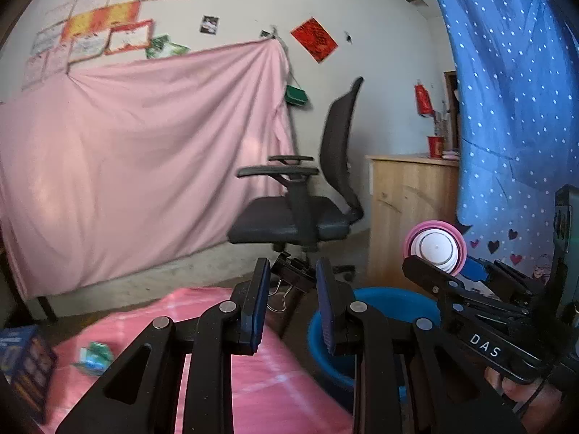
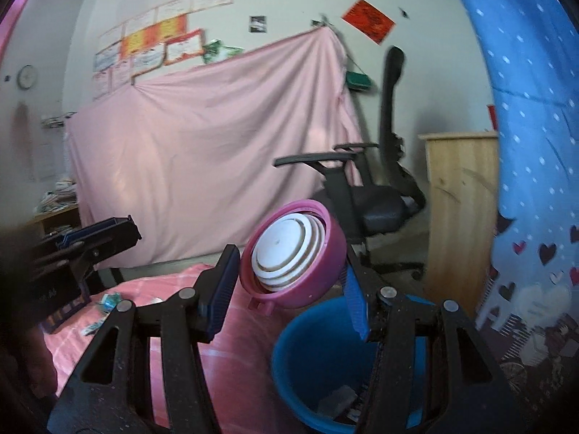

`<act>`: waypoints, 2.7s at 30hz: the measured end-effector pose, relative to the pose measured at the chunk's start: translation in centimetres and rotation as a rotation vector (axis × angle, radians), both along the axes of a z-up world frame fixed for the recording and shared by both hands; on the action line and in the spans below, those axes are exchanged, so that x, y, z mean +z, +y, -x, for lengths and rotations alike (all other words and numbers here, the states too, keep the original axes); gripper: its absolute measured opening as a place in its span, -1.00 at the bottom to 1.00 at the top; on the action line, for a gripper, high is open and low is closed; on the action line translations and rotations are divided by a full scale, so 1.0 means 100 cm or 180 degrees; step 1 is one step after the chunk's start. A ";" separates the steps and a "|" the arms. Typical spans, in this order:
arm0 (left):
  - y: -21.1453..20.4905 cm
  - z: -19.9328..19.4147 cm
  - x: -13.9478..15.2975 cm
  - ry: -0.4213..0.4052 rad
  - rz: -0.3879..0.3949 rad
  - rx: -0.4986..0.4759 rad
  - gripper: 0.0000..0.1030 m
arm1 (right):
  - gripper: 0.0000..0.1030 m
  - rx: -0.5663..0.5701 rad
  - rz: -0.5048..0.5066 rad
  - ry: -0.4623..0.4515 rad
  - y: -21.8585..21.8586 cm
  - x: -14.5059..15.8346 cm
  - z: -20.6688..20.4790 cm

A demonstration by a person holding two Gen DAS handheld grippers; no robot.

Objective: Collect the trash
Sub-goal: 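Carry clip and tape roll to the blue bucket and open both tools, then move both tools back over the table toward the white packet and earbud case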

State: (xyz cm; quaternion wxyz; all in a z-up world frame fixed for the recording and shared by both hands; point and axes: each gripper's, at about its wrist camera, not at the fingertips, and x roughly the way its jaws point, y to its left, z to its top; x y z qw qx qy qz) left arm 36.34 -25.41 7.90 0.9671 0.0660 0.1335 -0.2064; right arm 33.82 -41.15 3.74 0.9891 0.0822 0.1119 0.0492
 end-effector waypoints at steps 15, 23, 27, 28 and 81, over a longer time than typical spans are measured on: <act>-0.050 -0.059 -0.045 0.0877 0.0186 -0.0411 -0.58 | 0.54 -0.0380 -0.0347 0.0950 -0.067 -0.052 -0.032; -0.062 -0.087 -0.064 0.1424 0.0295 -0.0462 -0.57 | 0.55 -0.0429 -0.0413 0.1161 -0.078 -0.067 -0.038; -0.060 -0.098 -0.074 0.1663 0.0315 -0.0402 -0.42 | 0.55 -0.0441 -0.0423 0.1213 -0.079 -0.069 -0.043; -0.058 -0.100 -0.076 0.1691 0.0340 -0.0389 -0.31 | 0.55 -0.0439 -0.0427 0.1219 -0.078 -0.069 -0.045; 0.281 0.049 -0.060 -0.0116 0.0664 0.2166 0.96 | 1.00 0.1041 0.0468 -0.0460 0.220 -0.006 -0.031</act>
